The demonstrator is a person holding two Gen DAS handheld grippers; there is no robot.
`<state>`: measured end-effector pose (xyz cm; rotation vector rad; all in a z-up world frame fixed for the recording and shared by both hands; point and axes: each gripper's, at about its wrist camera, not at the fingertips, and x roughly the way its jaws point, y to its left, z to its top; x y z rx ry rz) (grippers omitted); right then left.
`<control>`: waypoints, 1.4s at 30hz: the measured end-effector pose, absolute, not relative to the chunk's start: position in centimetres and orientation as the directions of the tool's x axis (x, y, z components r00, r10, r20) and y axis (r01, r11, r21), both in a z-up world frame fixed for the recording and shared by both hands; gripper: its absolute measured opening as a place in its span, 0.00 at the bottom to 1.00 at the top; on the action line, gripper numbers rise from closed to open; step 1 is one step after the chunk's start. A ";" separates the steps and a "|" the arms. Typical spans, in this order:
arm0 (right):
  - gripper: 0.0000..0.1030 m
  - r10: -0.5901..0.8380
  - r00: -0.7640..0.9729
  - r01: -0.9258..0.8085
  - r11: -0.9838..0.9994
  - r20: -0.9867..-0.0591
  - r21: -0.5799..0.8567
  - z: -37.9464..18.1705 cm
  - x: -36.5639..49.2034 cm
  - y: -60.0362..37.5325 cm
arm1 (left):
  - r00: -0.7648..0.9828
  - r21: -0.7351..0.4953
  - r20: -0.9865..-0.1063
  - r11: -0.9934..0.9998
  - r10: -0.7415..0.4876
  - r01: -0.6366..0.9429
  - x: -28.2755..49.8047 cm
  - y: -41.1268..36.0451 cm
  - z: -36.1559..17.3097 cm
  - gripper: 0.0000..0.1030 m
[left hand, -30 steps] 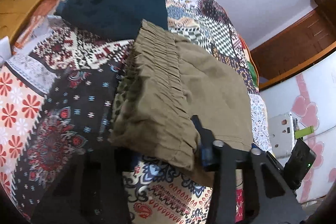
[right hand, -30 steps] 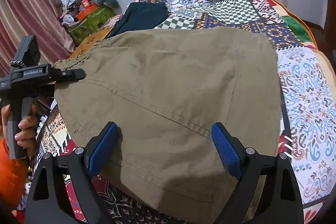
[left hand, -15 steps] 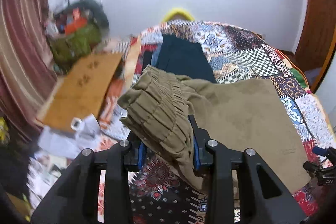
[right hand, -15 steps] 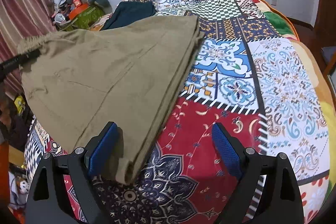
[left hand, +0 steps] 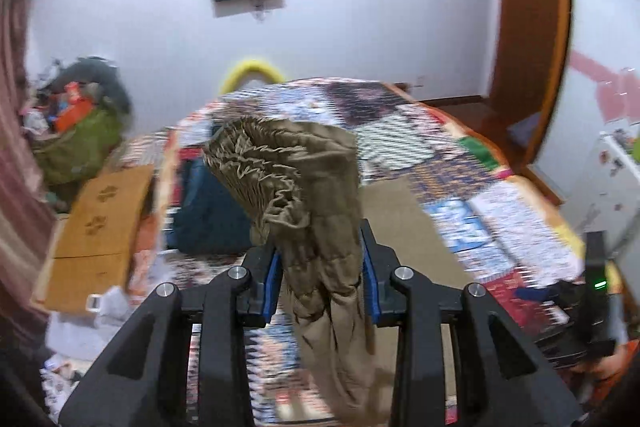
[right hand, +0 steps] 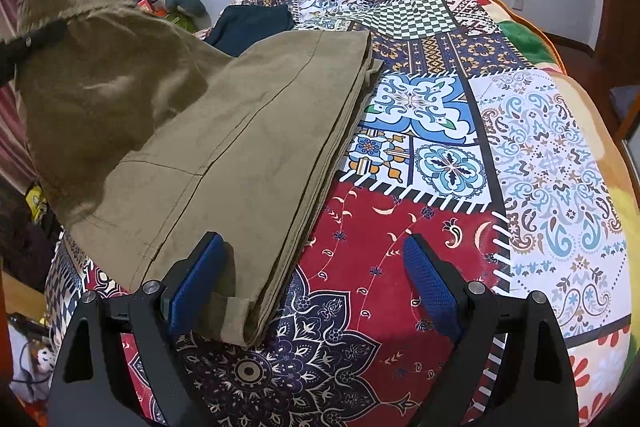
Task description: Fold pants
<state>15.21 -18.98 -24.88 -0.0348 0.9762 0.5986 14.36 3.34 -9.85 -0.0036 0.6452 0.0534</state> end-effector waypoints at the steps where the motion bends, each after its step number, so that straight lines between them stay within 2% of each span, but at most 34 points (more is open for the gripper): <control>1: 0.86 0.462 0.413 -0.490 0.839 -0.785 0.235 -24.9 15.2 -19.0 | 0.796 -0.008 -0.605 1.000 0.016 -0.026 14.6 2.9 -9.8 0.32; 5: 0.86 0.465 0.414 -0.490 0.839 -0.783 0.239 -24.9 15.1 -19.1 | 0.760 -0.101 -0.638 0.992 -0.120 0.072 15.7 1.3 -10.1 0.31; 8: 0.86 0.466 0.415 -0.490 0.838 -0.781 0.240 -24.9 15.2 -19.1 | 0.728 -0.132 -0.663 0.985 -0.174 0.115 16.2 0.0 -10.8 0.31; 13: 0.86 0.471 0.414 -0.487 0.837 -0.779 0.248 -24.9 15.1 -19.0 | 0.671 -0.161 -0.703 0.972 -0.234 0.171 16.8 -1.7 -12.2 0.31; 17: 0.86 0.479 0.411 -0.491 0.833 -0.776 0.255 -25.0 15.1 -19.0 | 0.636 -0.136 -0.735 0.970 -0.236 0.204 16.8 -3.5 -13.7 0.31; 19: 0.86 0.478 0.412 -0.491 0.834 -0.776 0.253 -24.9 15.0 -19.0 | 0.618 -0.127 -0.749 0.967 -0.240 0.222 16.5 -4.0 -14.1 0.37; 21: 0.86 0.478 0.413 -0.493 0.833 -0.775 0.251 -24.9 15.0 -19.0 | 0.596 -0.136 -0.763 0.963 -0.250 0.231 16.3 -4.2 -14.3 0.63; 24: 0.86 0.478 0.419 -0.494 0.834 -0.772 0.248 -24.7 14.9 -18.9 | 0.629 -0.131 -0.742 0.970 -0.233 0.206 15.9 -3.7 -13.9 0.77; 32: 0.86 0.474 0.425 -0.499 0.833 -0.772 0.237 -24.4 14.6 -19.1 | 0.712 -0.028 -0.696 0.994 -0.093 0.103 18.4 0.9 -11.8 0.95; 42: 0.87 0.455 0.461 -0.435 0.864 -0.762 0.254 -23.7 14.5 -22.3 | 0.589 -0.003 -0.808 1.000 0.001 -0.006 27.8 7.9 -15.6 0.96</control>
